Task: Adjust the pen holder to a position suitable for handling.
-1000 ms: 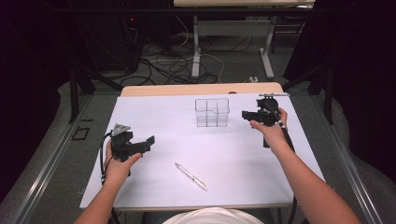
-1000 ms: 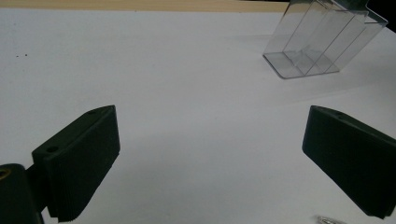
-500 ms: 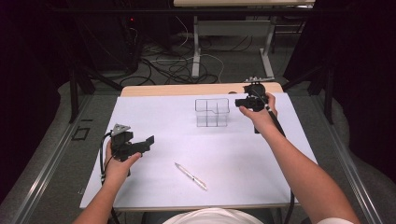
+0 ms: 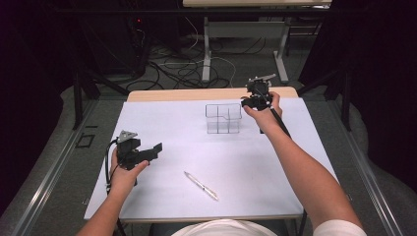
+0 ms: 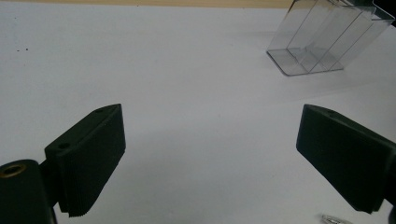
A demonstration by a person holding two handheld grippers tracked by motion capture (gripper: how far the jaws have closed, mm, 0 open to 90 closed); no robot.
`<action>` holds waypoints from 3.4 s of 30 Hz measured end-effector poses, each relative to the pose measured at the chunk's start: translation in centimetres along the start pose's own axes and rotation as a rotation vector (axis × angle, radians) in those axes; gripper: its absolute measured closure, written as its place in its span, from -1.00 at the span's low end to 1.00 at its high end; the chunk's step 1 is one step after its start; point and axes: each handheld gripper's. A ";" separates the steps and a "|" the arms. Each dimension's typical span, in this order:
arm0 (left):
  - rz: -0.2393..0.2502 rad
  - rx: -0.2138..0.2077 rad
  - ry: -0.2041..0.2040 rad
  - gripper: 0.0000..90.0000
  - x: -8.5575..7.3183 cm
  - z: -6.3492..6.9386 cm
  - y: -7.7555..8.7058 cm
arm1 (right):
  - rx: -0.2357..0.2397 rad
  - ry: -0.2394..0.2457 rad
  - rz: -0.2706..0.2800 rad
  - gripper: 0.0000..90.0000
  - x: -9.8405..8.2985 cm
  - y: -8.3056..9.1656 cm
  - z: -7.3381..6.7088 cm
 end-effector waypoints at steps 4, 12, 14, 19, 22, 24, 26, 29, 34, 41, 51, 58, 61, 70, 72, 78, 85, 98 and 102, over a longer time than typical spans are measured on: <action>-0.005 0.003 0.006 -0.80 0.0 -0.1 -0.1 | 0.009 -0.015 -0.027 0.41 0.1 -0.7 -0.2; -0.003 0.003 0.009 -0.78 0.0 -0.2 -0.1 | 0.033 -0.022 -0.077 0.53 0.0 -2.3 -0.7; -0.004 0.003 0.008 -0.77 0.0 -0.1 -0.1 | 0.034 -0.018 -0.084 0.54 -0.1 -2.6 -0.7; -0.011 0.004 0.006 -0.75 0.0 -0.1 -0.1 | 0.043 -0.020 -0.112 0.56 -0.2 -3.4 -0.7; -0.013 0.004 0.007 -0.74 -0.1 -0.1 -0.1 | 0.050 -0.033 -0.120 0.58 -0.4 -3.9 -0.8; -0.016 0.006 0.007 -0.73 -0.1 -0.1 -0.1 | 0.052 -0.046 -0.125 0.59 -0.4 -4.2 -0.8; -0.016 0.005 0.007 -0.72 -0.1 -0.1 -0.1 | 0.055 -0.062 -0.131 0.60 -0.5 -4.5 -0.9; -0.014 0.003 0.007 -0.72 -0.1 -0.1 -0.1 | 0.062 -0.069 -0.140 0.62 -0.5 -4.8 -1.0; -0.014 0.004 0.010 -0.71 -0.1 -0.1 -0.1 | 0.055 -0.089 -0.148 0.64 -0.5 -5.4 -1.2; -0.009 0.003 0.015 -0.70 -0.2 -0.1 -0.2 | 0.054 -0.131 -0.163 0.74 -0.6 -5.9 -1.0; -0.019 0.001 0.008 -0.70 -0.2 -0.1 -0.2 | 0.042 -0.168 -0.176 0.92 -0.6 -5.9 -1.1; -0.019 -0.002 0.008 -0.70 -0.2 -0.1 -0.3 | 0.035 -0.199 -0.183 0.93 -0.5 -5.8 -1.2; -0.020 -0.005 0.006 -0.70 -0.2 -0.1 -0.3 | 0.040 -0.209 -0.190 0.93 -0.5 -5.7 -1.1; -0.019 0.001 0.006 -0.70 -0.2 -0.1 -0.2 | 0.060 -0.196 -0.206 0.93 -0.8 -4.9 -1.4; -0.026 0.000 0.004 -0.70 -0.2 -0.1 -0.2 | 0.065 -0.196 -0.208 0.92 -1.0 -4.7 -1.4; -0.027 -0.001 0.004 -0.70 -0.2 0.0 -0.2 | 0.084 -0.188 -0.214 0.92 -1.3 -4.0 -1.7; -0.029 0.000 0.000 -0.69 -0.2 0.1 -0.2 | 0.120 -0.175 -0.226 0.92 -2.3 -3.3 -2.3; -0.036 -0.005 -0.005 -0.69 -0.3 0.2 -0.3 | 0.181 -0.189 -0.244 0.91 -3.8 -2.0 -2.7; -0.022 0.000 -0.004 -0.69 -0.3 0.2 -0.4 | 0.195 -0.197 -0.252 0.90 -4.1 -1.7 -2.7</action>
Point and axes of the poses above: each handheld gripper's, and its own axes: y roughly backward along the jaws, x roughly out of its top, z roughly to its right, and after that the axes turned 12 degrees about y, right-handed
